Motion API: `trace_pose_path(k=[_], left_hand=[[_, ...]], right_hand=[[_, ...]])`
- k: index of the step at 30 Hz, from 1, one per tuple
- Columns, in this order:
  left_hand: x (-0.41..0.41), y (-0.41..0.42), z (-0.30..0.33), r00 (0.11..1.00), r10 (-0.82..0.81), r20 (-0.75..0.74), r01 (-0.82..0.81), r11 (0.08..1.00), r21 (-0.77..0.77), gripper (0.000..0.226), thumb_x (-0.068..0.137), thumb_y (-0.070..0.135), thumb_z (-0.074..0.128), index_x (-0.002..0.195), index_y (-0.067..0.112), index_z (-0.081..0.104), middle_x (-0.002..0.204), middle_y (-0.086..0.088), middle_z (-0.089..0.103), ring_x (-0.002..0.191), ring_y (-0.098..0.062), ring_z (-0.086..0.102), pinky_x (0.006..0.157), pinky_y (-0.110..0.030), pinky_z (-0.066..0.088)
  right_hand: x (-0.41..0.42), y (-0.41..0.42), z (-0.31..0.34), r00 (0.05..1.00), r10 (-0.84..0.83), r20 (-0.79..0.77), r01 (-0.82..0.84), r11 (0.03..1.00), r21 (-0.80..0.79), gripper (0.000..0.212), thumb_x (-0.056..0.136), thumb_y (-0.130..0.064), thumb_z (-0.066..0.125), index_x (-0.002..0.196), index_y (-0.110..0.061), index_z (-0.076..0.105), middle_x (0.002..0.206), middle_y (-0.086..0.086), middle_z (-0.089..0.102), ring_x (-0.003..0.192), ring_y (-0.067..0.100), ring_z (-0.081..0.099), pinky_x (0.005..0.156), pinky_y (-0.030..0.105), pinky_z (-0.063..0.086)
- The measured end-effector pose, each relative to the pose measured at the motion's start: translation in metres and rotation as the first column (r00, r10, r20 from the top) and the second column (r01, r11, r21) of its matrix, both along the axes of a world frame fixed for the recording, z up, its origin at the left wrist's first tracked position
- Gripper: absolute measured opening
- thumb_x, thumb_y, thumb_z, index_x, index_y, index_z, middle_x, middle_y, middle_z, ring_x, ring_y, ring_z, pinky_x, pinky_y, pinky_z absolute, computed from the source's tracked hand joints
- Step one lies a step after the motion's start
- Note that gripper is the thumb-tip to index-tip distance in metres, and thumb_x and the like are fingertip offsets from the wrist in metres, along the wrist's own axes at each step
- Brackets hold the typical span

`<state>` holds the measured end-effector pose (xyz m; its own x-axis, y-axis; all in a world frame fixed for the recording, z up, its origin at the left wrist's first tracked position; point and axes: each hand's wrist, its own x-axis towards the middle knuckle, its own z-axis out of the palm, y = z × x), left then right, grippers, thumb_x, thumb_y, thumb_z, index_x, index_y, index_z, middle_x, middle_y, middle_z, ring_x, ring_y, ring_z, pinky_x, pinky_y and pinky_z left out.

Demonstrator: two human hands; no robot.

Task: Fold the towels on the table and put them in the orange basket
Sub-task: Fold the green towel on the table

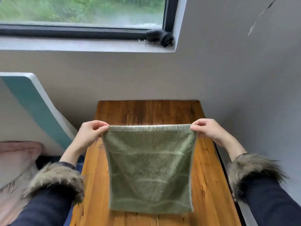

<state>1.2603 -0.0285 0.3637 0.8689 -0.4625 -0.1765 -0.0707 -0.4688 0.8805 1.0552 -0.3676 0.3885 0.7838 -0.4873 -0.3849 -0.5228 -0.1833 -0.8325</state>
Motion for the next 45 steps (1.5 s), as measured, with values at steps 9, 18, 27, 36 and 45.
trace_pose_path(k=[9, 18, 27, 36, 45], left_hand=[[0.057, -0.049, -0.116, 0.990, 0.139, 0.004, -0.138, 0.982, 0.126, 0.013, 0.081, 0.018, 0.071, 0.074, 0.029, 0.069, 0.085, -0.003, 0.071, 0.086, -0.022, 0.065, 0.084, -0.048, 0.054], [0.118, -0.107, -0.193, 0.955, 0.026, 0.295, -0.116, 0.950, 0.290, 0.017, 0.086, 0.007, 0.057, 0.096, 0.009, 0.071, 0.096, -0.003, 0.068, 0.091, -0.019, 0.059, 0.087, -0.027, 0.043], [0.045, -0.118, -0.240, 0.695, -0.483, 0.533, 0.141, 0.818, 0.557, 0.045, 0.091, 0.024, 0.038, 0.135, 0.016, 0.045, 0.147, -0.012, 0.037, 0.138, -0.033, 0.027, 0.111, -0.056, 0.015], [0.081, -0.088, -0.270, 0.684, -0.632, 0.363, 0.178, 0.628, 0.758, 0.058, 0.095, 0.051, 0.017, 0.148, 0.028, 0.019, 0.157, -0.007, 0.012, 0.145, -0.028, 0.007, 0.116, -0.050, 0.004], [-0.054, -0.031, -0.241, 0.806, -0.496, 0.323, 0.180, 0.725, 0.665, 0.055, 0.097, 0.039, 0.022, 0.148, 0.021, 0.019, 0.158, -0.005, 0.005, 0.145, -0.024, -0.007, 0.114, -0.052, -0.008]], right_hand=[[0.061, -0.029, -0.124, 0.988, -0.127, -0.093, 0.103, 0.968, -0.228, 0.004, 0.083, -0.018, 0.069, 0.081, -0.015, 0.067, 0.073, -0.001, 0.061, 0.062, 0.009, 0.050, 0.059, 0.023, 0.040], [0.131, -0.060, -0.205, 0.972, -0.233, -0.024, 0.213, 0.920, -0.330, 0.013, 0.085, -0.019, 0.064, 0.094, -0.012, 0.070, 0.095, 0.001, 0.067, 0.094, 0.018, 0.061, 0.091, 0.035, 0.047], [0.117, 0.023, -0.261, 0.974, 0.212, -0.074, -0.199, 0.661, -0.724, 0.048, 0.095, -0.032, 0.036, 0.139, -0.015, 0.041, 0.150, 0.007, 0.034, 0.142, 0.021, 0.022, 0.117, 0.046, 0.012], [0.089, -0.010, -0.295, 0.933, 0.161, -0.322, -0.356, 0.546, -0.759, 0.061, 0.095, -0.049, 0.017, 0.149, -0.022, 0.012, 0.158, 0.006, 0.004, 0.145, 0.016, -0.002, 0.117, 0.039, -0.006], [-0.004, 0.076, -0.265, 0.943, 0.220, -0.249, -0.332, 0.631, -0.701, 0.055, 0.097, -0.036, 0.026, 0.149, -0.019, 0.016, 0.157, 0.006, 0.005, 0.146, 0.018, -0.002, 0.118, 0.043, -0.006]])
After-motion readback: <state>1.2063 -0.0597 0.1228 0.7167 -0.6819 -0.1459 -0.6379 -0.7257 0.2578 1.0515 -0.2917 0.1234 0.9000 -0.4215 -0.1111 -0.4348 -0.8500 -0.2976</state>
